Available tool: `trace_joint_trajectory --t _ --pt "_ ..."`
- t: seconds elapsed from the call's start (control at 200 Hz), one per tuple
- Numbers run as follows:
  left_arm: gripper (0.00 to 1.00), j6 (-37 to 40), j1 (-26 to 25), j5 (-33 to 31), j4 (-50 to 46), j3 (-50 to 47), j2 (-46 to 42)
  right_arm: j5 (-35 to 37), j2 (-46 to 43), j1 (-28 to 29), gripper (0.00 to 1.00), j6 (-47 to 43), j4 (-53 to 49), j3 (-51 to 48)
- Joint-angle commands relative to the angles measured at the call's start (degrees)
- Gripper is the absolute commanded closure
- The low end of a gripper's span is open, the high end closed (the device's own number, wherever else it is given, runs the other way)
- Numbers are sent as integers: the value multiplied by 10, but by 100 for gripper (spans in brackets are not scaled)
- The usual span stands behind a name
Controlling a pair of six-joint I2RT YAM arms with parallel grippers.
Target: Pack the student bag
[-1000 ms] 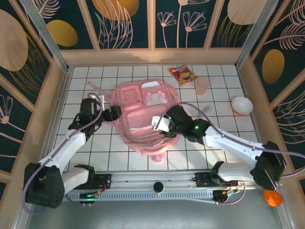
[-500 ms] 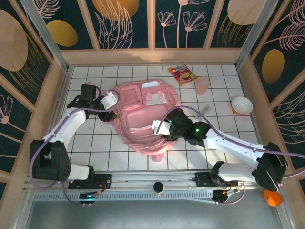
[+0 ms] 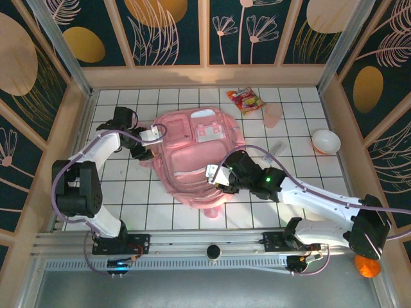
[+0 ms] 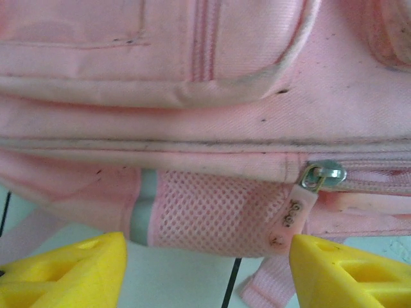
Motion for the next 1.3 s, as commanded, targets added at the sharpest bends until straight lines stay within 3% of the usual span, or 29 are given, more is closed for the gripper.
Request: trace_joint_trajectory --t 0.0,0.525,0.736,0.816,0.936,1.291 --pt "33 48 3 48 -53 5 16 -1 -9 7 58 18 11 -9" --pt "34 35 2 81 -60 10 74 -7 -6 8 58 25 17 -13" --pt "37 17 -3 110 -52 -31 31 -7 -3 8 58 24 24 -18" --pt "41 14 -4 105 -39 -50 15 -7 0 9 58 21 26 -18" --pt "56 13 -4 101 -30 -59 5 -7 5 8 58 17 29 -18" --pt "70 4 -5 92 -5 -67 -1 -7 3 8 59 25 28 -18"
